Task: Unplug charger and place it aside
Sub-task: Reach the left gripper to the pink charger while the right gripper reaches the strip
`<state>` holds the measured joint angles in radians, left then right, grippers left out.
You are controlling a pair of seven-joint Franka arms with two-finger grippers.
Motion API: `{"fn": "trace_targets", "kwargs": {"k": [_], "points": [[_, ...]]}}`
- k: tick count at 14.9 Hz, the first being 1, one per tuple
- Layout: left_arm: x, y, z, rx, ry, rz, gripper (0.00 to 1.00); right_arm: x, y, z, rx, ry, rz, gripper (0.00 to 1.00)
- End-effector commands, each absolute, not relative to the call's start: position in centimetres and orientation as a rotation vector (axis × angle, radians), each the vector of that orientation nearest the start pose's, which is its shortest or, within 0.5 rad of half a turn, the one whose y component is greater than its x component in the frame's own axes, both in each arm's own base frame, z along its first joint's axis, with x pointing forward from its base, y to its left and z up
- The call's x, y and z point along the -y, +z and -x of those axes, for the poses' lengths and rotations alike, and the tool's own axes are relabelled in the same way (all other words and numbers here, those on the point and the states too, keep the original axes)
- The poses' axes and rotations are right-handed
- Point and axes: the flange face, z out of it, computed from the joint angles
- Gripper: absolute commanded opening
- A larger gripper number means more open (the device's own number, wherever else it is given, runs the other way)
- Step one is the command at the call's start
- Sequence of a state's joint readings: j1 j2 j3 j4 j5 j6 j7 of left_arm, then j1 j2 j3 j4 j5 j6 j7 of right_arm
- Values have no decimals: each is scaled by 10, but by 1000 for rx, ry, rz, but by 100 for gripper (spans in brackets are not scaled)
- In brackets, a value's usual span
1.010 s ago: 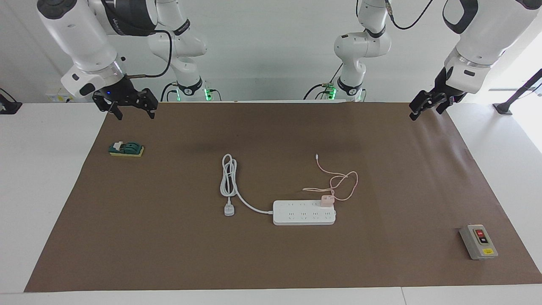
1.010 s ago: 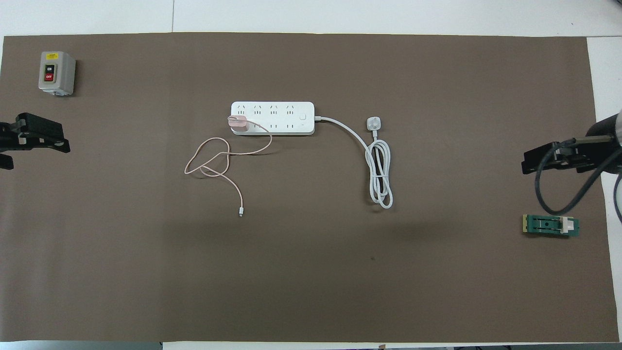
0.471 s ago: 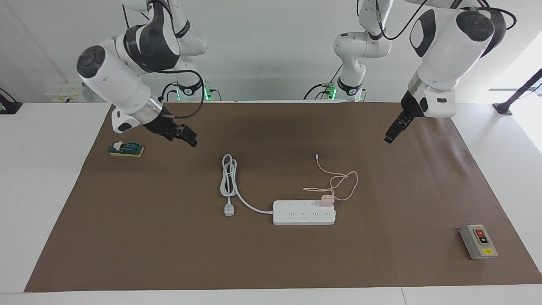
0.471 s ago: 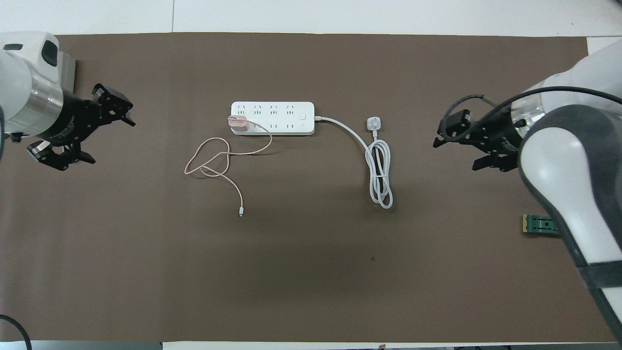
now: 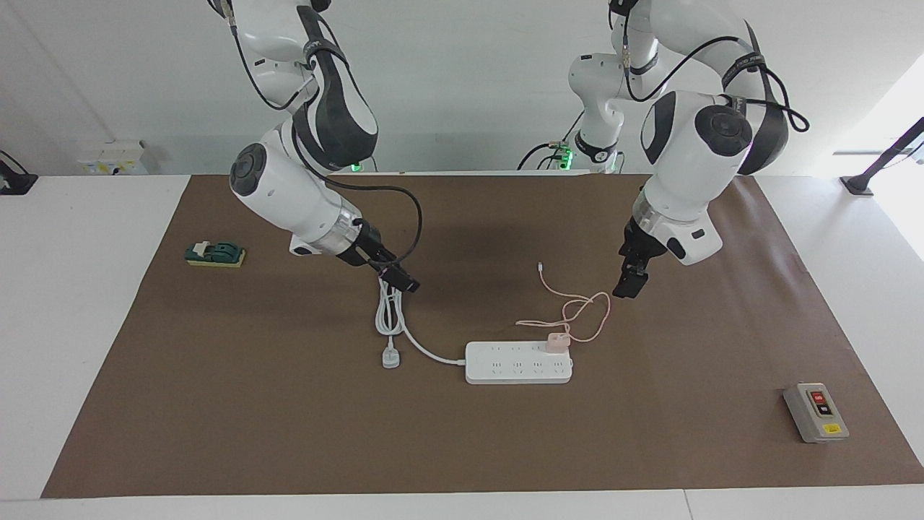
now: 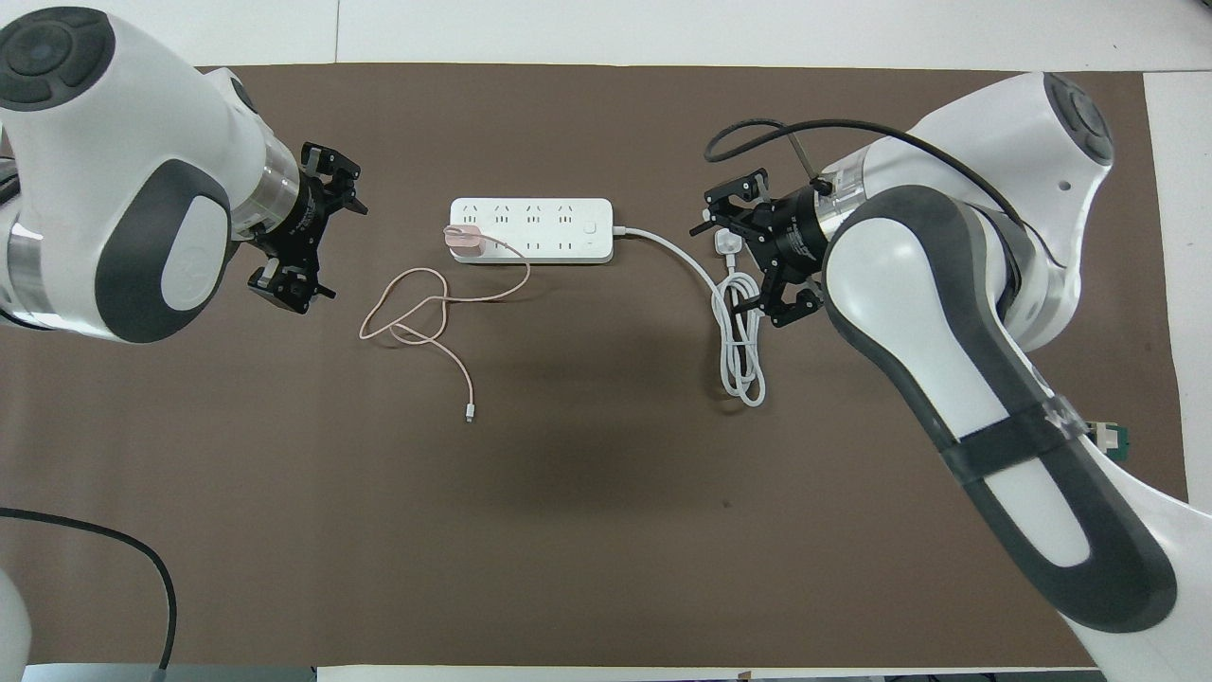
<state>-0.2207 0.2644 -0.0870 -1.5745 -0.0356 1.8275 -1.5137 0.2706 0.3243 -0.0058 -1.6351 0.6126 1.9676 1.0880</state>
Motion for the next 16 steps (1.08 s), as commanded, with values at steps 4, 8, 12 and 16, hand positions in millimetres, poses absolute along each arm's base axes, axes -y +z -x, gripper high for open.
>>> {"fn": "trace_targets", "kwargs": {"k": [4, 8, 12, 16], "points": [[220, 431, -636, 2111, 49, 2391, 100, -278, 374, -682, -1603, 704, 1913, 100], [257, 391, -638, 2124, -90, 2340, 100, -292, 342, -706, -1661, 810, 1778, 100], [263, 373, -640, 2109, -85, 2329, 100, -302, 306, -722, -1650, 883, 1728, 100], [284, 355, -648, 2092, -101, 2359, 100, -311, 275, -731, -1609, 939, 1728, 100]]}}
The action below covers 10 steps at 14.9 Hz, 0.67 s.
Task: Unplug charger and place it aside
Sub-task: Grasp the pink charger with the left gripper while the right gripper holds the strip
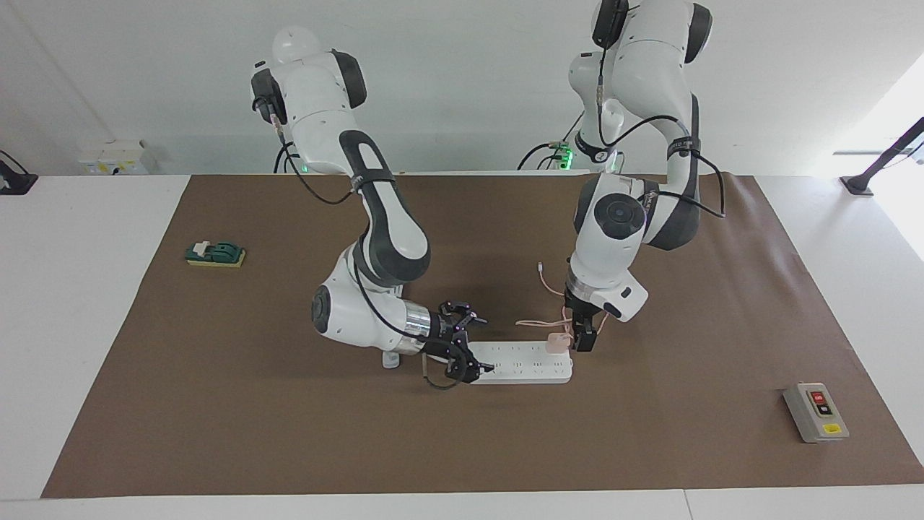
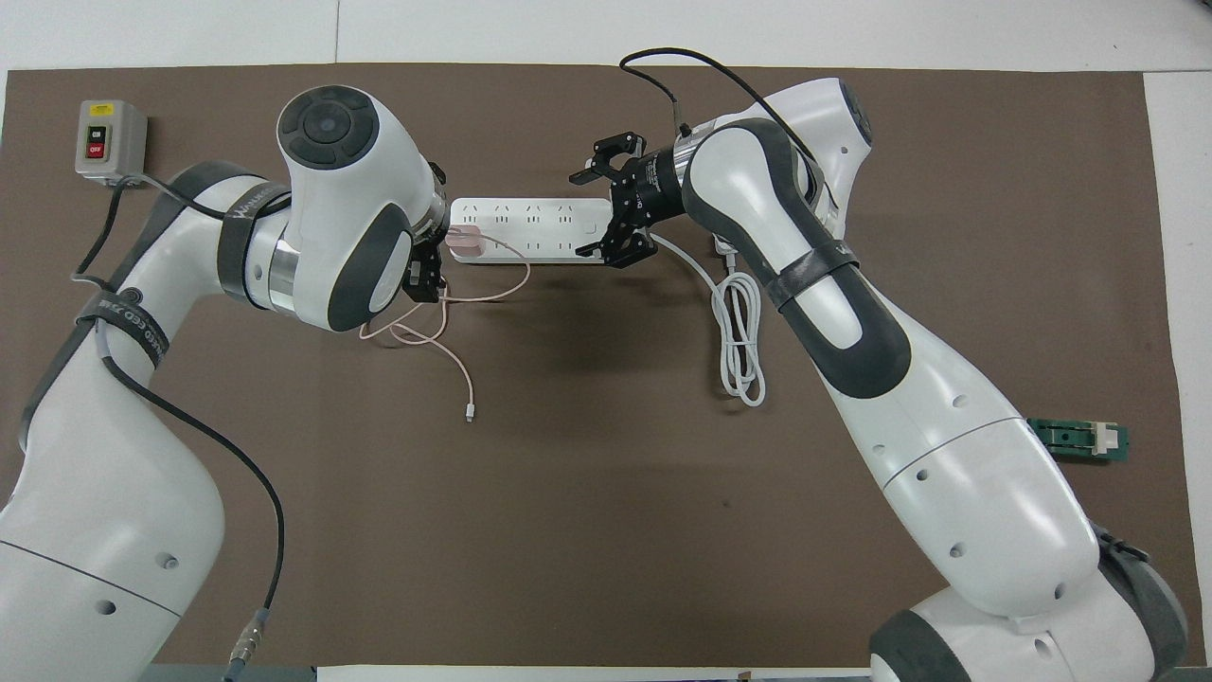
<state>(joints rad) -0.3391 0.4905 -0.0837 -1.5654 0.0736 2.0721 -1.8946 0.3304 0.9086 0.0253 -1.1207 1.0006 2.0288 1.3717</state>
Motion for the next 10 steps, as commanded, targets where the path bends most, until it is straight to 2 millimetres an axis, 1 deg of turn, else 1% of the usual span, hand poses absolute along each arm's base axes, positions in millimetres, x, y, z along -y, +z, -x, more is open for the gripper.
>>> {"fn": "trace_targets", "kwargs": {"k": [1, 2, 4, 6, 8, 9, 10], "points": [[287, 355, -650, 2093, -103, 2362, 100, -312, 271, -730, -1595, 935, 1742, 100], [289, 353, -650, 2092, -99, 2365, 100, -316, 268, -728, -1571, 923, 1770, 100], [290, 346, -650, 2083, -98, 2366, 100, -315, 258, -727, -1544, 906, 1809, 100], [294, 345, -652, 2073, -93, 2375, 100, -314, 255, -727, -1534, 887, 1838, 100], [296, 337, -657, 2069, -85, 2368, 100, -318, 252, -726, -1514, 861, 1851, 100], [297, 334, -660, 2070, -84, 2367, 100, -318, 243, -725, -1517, 861, 1855, 100], [296, 332, -662, 2070, -81, 2362, 100, -318, 238, -725, -1517, 863, 1858, 100]]}}
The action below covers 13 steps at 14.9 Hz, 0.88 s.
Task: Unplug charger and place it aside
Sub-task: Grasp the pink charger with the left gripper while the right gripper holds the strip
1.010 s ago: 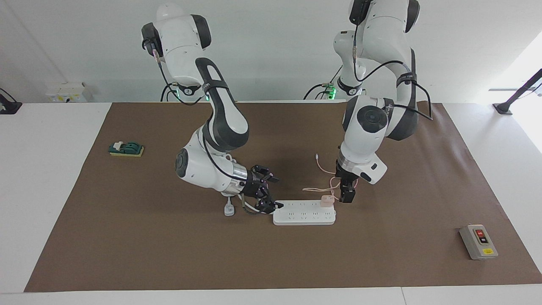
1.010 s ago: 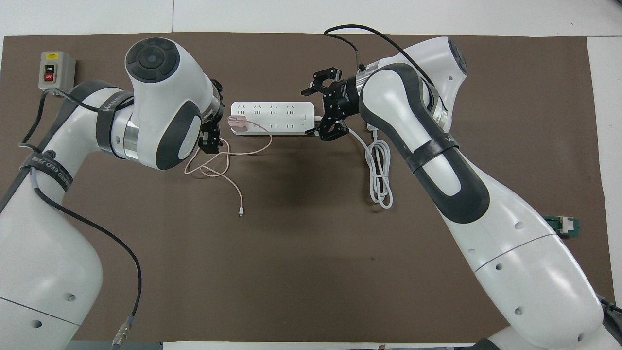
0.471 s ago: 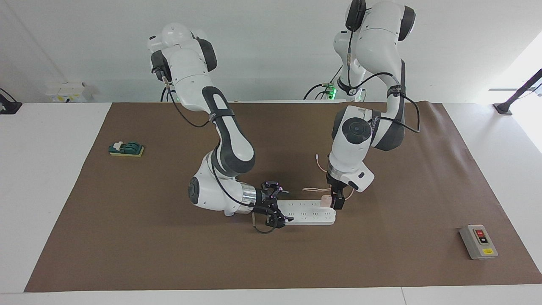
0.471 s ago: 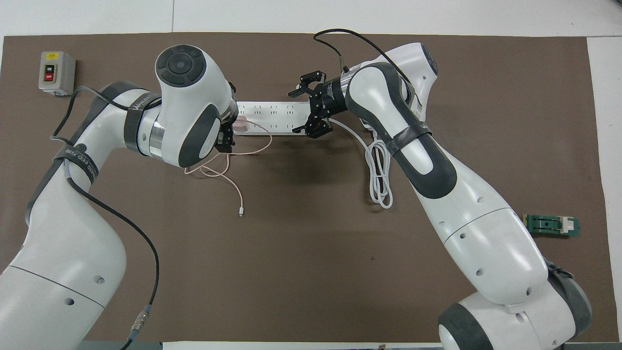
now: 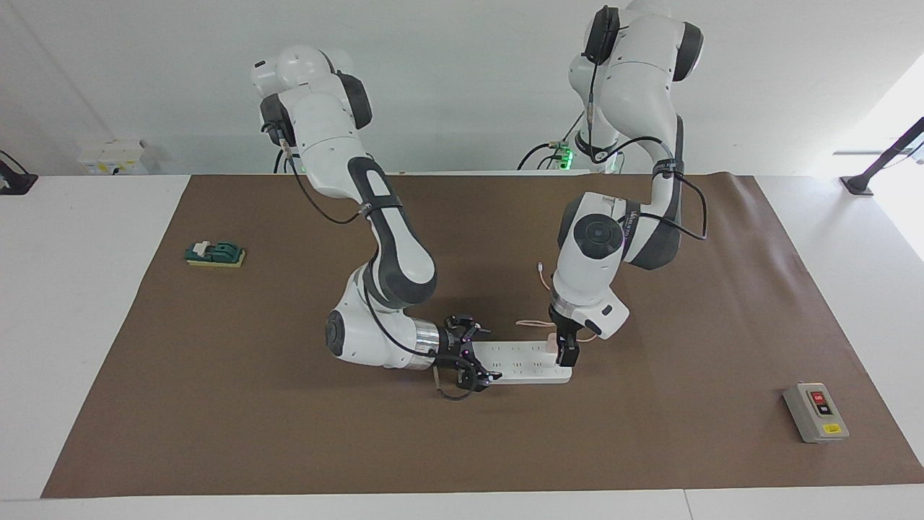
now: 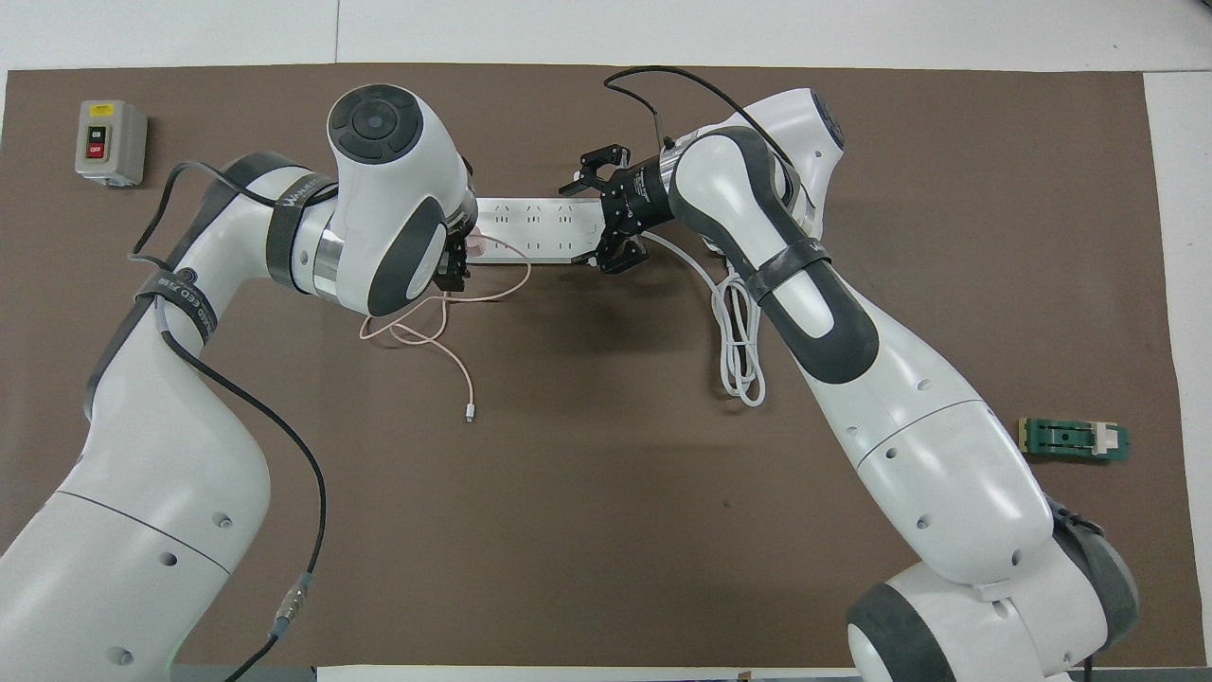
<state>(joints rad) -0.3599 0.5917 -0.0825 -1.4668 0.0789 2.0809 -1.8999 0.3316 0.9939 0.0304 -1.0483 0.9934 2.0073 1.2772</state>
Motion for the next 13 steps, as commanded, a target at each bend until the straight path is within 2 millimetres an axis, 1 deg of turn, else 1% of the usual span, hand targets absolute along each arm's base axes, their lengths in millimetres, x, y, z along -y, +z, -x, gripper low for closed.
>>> {"fn": "trace_targets", "kwargs": {"k": [1, 6, 12, 13], "points": [[296, 332, -663, 2069, -79, 2359, 100, -318, 237, -724, -1513, 863, 1861, 100], [288, 337, -665, 2052, -65, 2333, 100, -311, 234, -727, -1470, 834, 1898, 100], [290, 339, -663, 2035, -52, 2330, 100, -300, 232, -731, -1468, 801, 1916, 100], [291, 339, -662, 2034, -52, 2333, 100, -305, 231, -729, -1462, 797, 1929, 100]]}}
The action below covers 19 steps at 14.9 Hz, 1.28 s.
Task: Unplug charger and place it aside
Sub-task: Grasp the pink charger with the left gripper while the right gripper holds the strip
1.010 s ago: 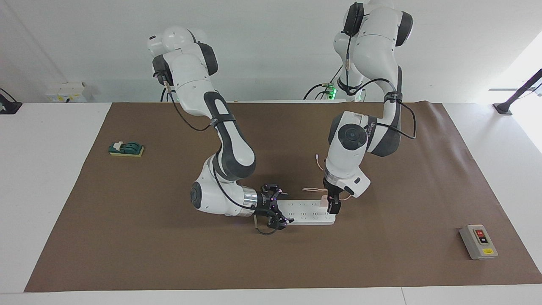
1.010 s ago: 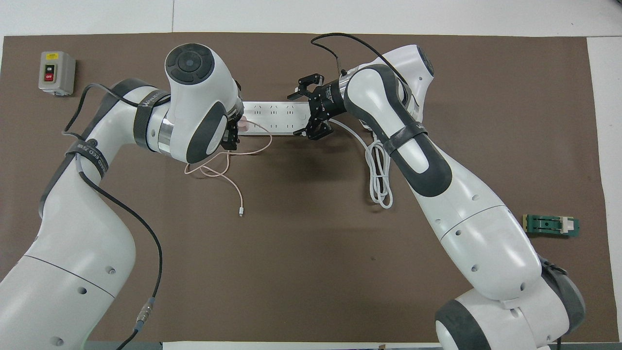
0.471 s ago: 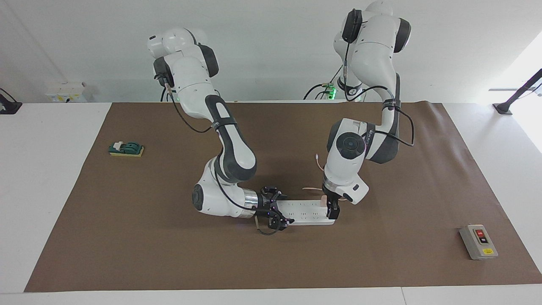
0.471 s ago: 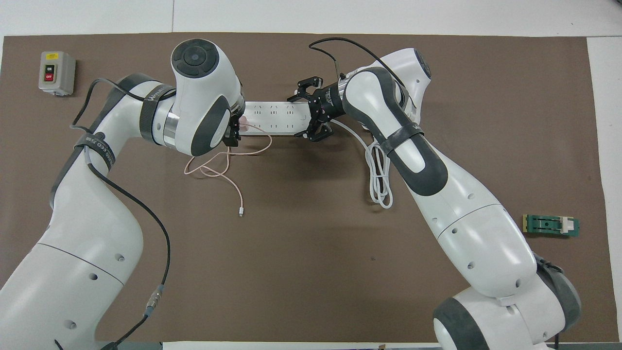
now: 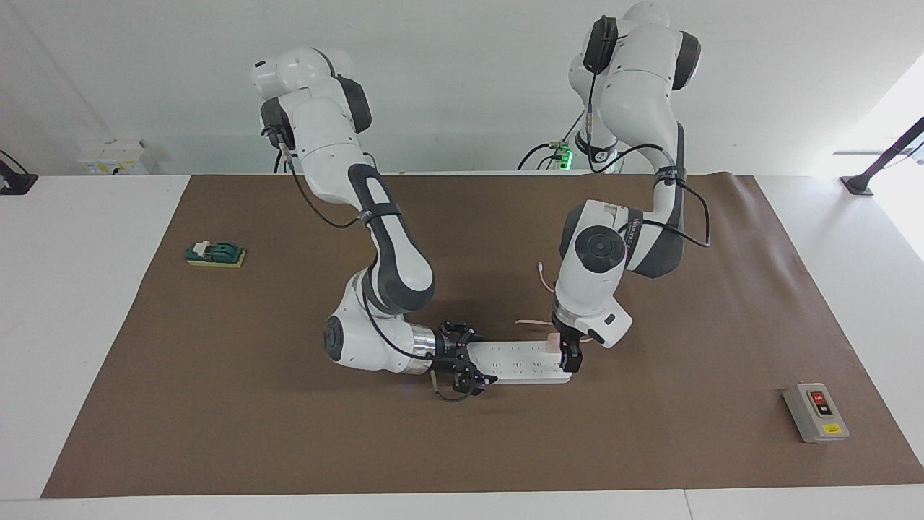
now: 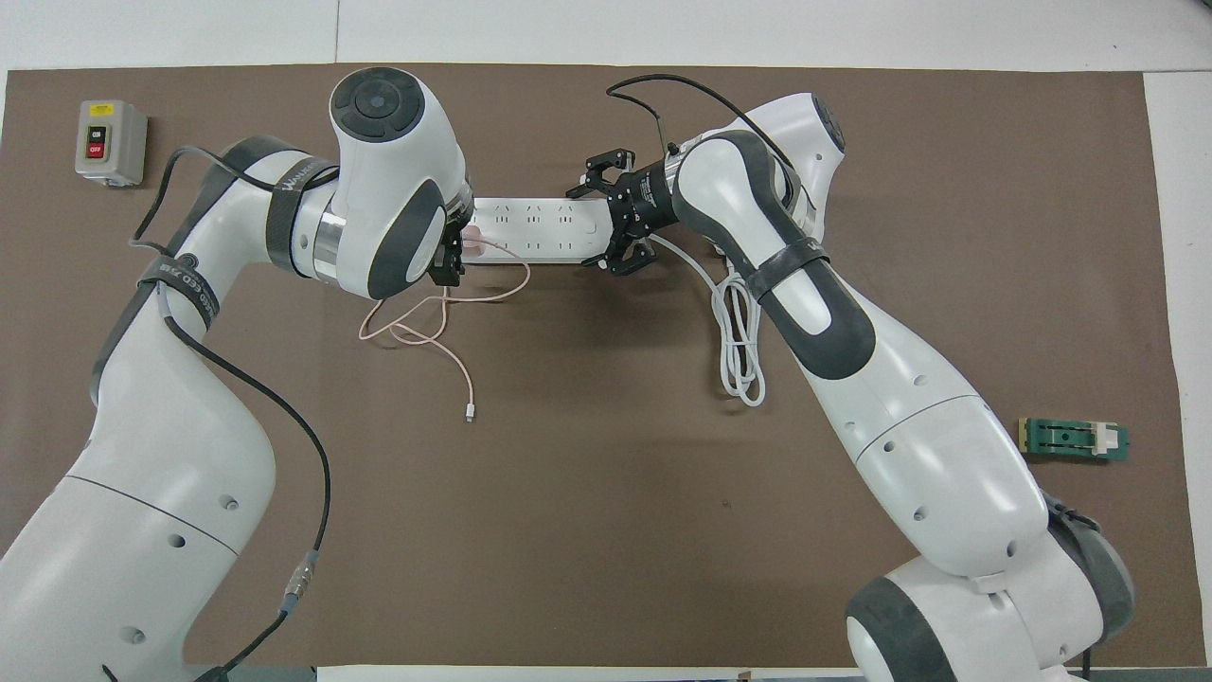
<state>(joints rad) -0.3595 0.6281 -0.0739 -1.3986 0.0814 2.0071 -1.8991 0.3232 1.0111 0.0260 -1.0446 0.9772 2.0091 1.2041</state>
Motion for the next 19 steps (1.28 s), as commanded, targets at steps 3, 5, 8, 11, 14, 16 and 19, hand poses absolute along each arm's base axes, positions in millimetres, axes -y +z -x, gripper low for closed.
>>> {"fn": "trace_targets", "kwargs": {"k": [3, 5, 8, 11, 14, 16, 19], "points": [[291, 339, -662, 2036, -46, 2337, 99, -307, 221, -725, -1483, 777, 1929, 100], [291, 339, -663, 2037, -48, 2339, 96, -310, 223, -726, -1483, 750, 1919, 91], [291, 340, -663, 2041, -45, 2341, 90, -309, 216, -722, -1465, 746, 1936, 64], [292, 340, -663, 2042, -45, 2344, 79, -308, 214, -722, -1474, 734, 1932, 56], [291, 340, -664, 2042, -48, 2348, 51, -308, 211, -720, -1471, 735, 1936, 56], [291, 339, -664, 2040, -48, 2350, 1, -310, 213, -719, -1467, 735, 1934, 56], [293, 341, -667, 2094, -55, 2348, 0, -310, 213, -719, -1467, 735, 1934, 56]]}}
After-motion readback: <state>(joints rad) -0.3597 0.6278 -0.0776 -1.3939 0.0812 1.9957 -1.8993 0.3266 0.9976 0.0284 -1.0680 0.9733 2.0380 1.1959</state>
